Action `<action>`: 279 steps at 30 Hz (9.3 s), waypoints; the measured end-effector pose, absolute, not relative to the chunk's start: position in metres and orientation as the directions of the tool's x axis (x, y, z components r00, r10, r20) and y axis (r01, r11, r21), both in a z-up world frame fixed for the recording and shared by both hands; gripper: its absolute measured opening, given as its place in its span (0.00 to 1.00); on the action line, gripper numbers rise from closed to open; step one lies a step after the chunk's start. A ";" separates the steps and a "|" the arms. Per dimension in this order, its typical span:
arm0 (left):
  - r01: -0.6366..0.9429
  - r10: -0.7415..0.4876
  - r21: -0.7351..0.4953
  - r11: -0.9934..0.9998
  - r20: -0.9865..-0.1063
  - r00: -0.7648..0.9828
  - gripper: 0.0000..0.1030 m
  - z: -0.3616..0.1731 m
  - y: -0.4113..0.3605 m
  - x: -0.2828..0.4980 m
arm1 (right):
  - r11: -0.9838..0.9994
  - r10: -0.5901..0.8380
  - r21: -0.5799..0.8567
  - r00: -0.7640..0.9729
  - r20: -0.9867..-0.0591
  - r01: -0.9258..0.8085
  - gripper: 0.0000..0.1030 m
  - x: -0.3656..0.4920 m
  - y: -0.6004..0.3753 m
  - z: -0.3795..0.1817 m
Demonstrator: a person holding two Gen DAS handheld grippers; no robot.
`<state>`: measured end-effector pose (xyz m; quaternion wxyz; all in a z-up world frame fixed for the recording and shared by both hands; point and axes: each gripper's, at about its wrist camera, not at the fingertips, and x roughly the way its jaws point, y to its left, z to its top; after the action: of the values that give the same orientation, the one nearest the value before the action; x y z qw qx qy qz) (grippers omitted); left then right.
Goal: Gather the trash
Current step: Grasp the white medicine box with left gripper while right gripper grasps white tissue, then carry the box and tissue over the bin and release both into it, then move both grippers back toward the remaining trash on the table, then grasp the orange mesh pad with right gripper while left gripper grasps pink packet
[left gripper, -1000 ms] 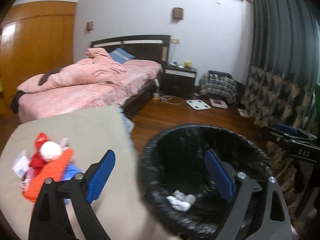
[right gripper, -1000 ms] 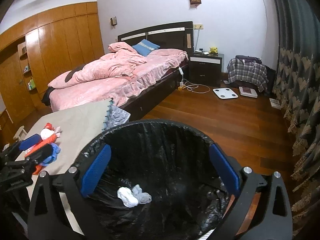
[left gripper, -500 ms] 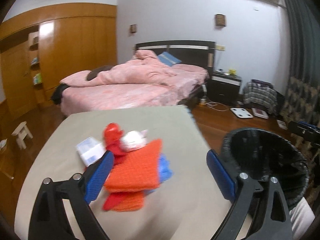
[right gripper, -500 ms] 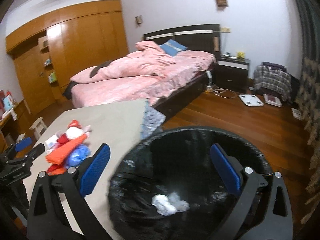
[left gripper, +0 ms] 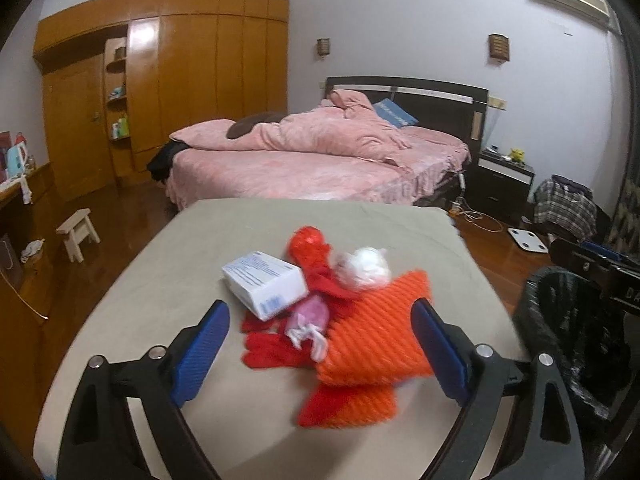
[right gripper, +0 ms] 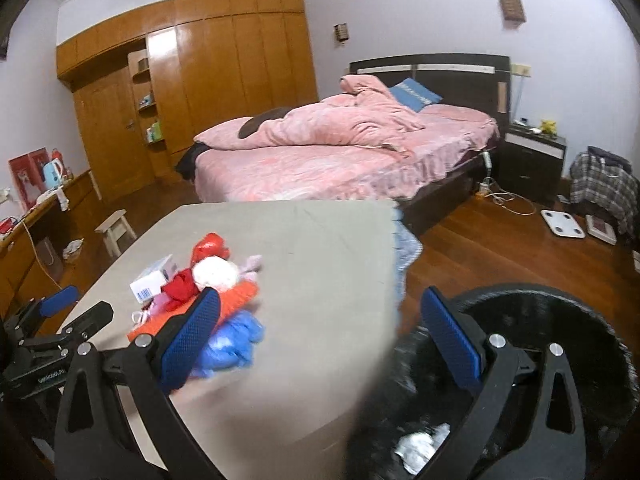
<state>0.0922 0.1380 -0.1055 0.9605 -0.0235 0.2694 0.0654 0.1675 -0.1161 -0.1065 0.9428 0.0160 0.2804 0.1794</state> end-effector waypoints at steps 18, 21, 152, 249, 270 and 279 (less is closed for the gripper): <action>-0.221 0.166 -0.020 0.975 -0.597 0.785 0.85 -0.142 0.203 0.164 | 0.870 0.441 0.114 0.655 -0.614 -0.479 0.86 0.248 0.010 -0.145; -0.226 0.165 -0.026 0.974 -0.602 0.781 0.85 -0.146 0.207 0.168 | 0.861 0.451 0.120 0.635 -0.627 -0.494 0.82 0.254 0.017 -0.151; 0.268 -0.272 -0.082 0.960 -0.509 0.817 0.53 -0.061 -0.048 0.099 | 0.970 0.242 0.136 0.835 -0.495 -0.201 0.36 0.088 -0.269 -0.078; -0.241 0.190 -0.015 0.970 -0.565 0.803 0.90 -0.132 0.210 0.062 | 0.790 0.529 0.214 0.463 -0.711 -0.574 0.16 0.146 0.015 -0.168; -0.230 0.189 -0.005 0.973 -0.556 0.809 0.90 -0.129 0.202 0.062 | 0.812 0.516 0.213 0.496 -0.698 -0.544 0.41 0.148 -0.011 -0.150; -0.247 0.193 -0.022 0.969 -0.563 0.804 0.90 -0.133 0.207 0.063 | 0.807 0.528 0.279 0.427 -0.734 -0.520 0.37 0.158 0.003 -0.167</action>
<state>0.0625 0.2072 -0.1329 0.9485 -0.0472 0.2911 0.1160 0.1581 0.0033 -0.1673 0.8448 0.0047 0.4360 0.3103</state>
